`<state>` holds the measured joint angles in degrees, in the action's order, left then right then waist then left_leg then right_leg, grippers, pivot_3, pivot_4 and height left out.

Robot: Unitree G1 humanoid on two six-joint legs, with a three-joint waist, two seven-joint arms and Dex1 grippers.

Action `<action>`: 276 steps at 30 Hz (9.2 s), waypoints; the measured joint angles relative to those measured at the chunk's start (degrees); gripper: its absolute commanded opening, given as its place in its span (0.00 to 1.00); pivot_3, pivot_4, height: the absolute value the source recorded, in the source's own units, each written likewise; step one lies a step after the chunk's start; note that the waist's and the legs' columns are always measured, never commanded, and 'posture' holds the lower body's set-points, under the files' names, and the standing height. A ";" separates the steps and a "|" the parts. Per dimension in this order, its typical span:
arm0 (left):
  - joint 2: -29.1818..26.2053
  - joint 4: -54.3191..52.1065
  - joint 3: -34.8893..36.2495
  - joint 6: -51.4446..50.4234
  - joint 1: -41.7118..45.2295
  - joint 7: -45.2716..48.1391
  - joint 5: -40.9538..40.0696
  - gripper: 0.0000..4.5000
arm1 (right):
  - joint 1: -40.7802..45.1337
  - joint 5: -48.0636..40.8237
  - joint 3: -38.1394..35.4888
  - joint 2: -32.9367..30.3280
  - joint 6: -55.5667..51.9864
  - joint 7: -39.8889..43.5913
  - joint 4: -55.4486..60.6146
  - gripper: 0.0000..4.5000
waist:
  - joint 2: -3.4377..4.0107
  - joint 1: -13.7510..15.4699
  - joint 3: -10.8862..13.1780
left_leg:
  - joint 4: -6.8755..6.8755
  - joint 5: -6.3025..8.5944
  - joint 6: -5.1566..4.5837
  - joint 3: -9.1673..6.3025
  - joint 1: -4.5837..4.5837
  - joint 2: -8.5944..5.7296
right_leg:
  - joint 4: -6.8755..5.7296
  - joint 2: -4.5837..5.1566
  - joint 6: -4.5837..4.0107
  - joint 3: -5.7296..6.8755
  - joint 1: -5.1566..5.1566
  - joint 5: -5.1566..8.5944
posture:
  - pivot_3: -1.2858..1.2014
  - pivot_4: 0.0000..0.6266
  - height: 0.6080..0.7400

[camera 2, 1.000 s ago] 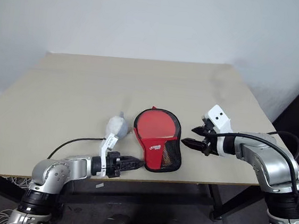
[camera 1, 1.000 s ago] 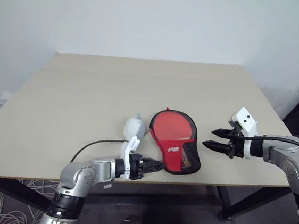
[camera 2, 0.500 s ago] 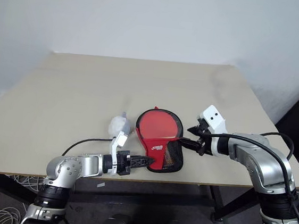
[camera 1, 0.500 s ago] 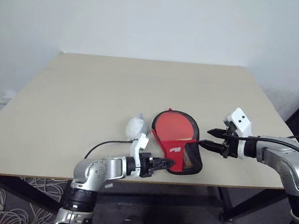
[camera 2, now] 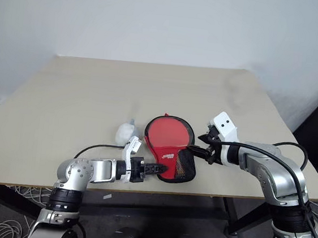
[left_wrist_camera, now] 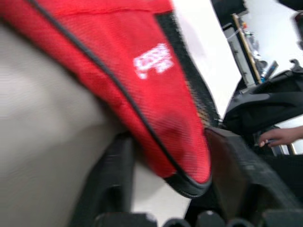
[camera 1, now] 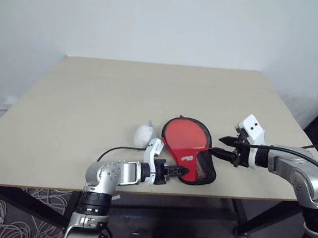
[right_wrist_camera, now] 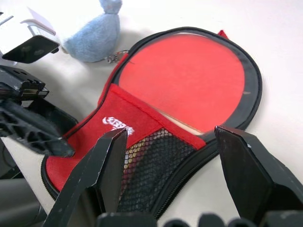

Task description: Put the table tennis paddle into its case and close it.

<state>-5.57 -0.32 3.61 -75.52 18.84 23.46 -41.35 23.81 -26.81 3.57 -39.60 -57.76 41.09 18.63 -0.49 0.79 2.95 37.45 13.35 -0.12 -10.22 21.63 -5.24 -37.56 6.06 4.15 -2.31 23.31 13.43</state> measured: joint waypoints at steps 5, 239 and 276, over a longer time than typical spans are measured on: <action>0.33 0.16 0.10 -2.08 0.43 -1.36 0.02 0.00 | 0.15 -0.03 0.00 0.47 -0.02 -0.85 0.00 0.71 | 0.02 0.02 -0.01 | -0.02 0.03 0.00 0.02 0.00 -0.01 | 0.02 0.00 0.02 -0.01 -0.01 0.01 | 0.52 0.00 0.68; -18.83 -1.06 -8.87 33.99 9.09 41.98 17.36 0.06 | 9.13 13.97 15.88 9.81 11.57 6.29 -15.60 1.00 | -0.31 -0.87 0.16 | -0.13 0.17 0.00 -0.12 -0.02 0.00 | 0.01 -0.18 0.20 -0.06 0.15 0.12 | 0.52 0.00 0.68; -16.77 2.27 -17.52 50.15 4.20 32.63 24.19 0.05 | 21.76 20.27 16.54 18.65 22.62 6.25 -41.36 0.00 | -0.13 -1.07 0.15 | -0.16 0.15 0.02 0.00 -0.12 -0.16 | -0.08 -0.26 0.02 -0.10 0.20 0.02 | 0.52 0.00 0.68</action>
<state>-22.34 1.95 -13.91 -25.37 23.04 56.09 -17.15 45.57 -6.54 20.11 -20.95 -35.13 47.33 -22.74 -0.62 -0.27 3.10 37.29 13.50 -0.10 -10.22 21.51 -5.40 -37.63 5.80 4.17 -2.41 23.51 13.44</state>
